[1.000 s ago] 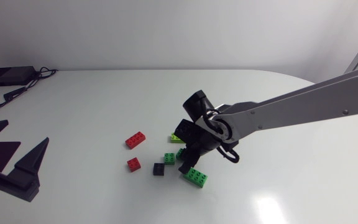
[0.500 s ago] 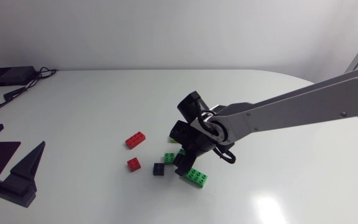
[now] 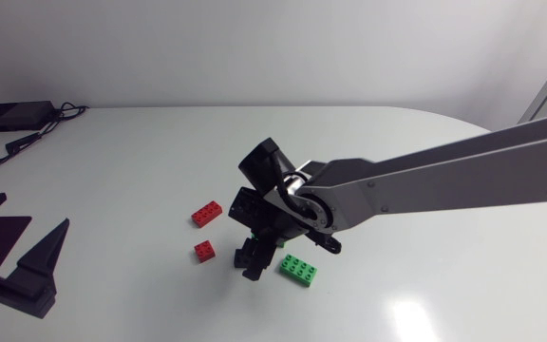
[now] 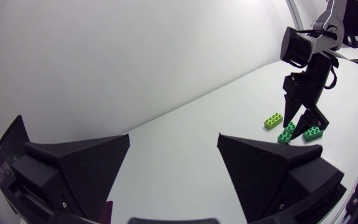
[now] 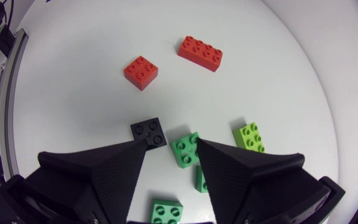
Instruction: Separate the duplo bricks
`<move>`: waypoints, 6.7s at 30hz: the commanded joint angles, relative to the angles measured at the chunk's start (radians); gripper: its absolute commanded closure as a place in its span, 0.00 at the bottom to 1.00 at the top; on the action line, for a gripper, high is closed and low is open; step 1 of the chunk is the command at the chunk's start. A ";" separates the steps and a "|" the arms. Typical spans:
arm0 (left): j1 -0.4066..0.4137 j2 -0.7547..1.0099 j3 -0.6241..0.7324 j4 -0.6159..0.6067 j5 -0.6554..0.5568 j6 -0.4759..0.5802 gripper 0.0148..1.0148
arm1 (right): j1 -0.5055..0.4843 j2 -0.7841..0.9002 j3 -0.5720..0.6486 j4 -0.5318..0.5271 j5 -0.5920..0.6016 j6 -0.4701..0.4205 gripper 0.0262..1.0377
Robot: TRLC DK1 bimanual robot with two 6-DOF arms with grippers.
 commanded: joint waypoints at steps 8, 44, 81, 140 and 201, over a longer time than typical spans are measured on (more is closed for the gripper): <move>0.010 -0.019 0.021 -0.003 0.000 -0.007 0.03 | 0.034 0.113 0.083 -0.006 0.031 -0.041 0.66; 0.010 -0.021 0.081 -0.039 0.000 -0.008 0.03 | 0.061 -0.108 0.005 -0.109 -0.009 -0.045 0.04; 0.051 -0.002 -0.020 0.149 -0.099 -0.050 0.03 | -0.181 -0.812 -0.380 0.037 0.488 0.106 0.04; -0.053 -0.018 -0.175 0.266 -0.103 -0.257 0.03 | -0.331 -1.720 -1.117 0.330 0.554 -0.310 0.04; -0.062 -0.019 -0.319 0.467 -0.185 -0.231 0.03 | -0.962 -1.819 -1.120 0.262 -0.053 0.337 0.04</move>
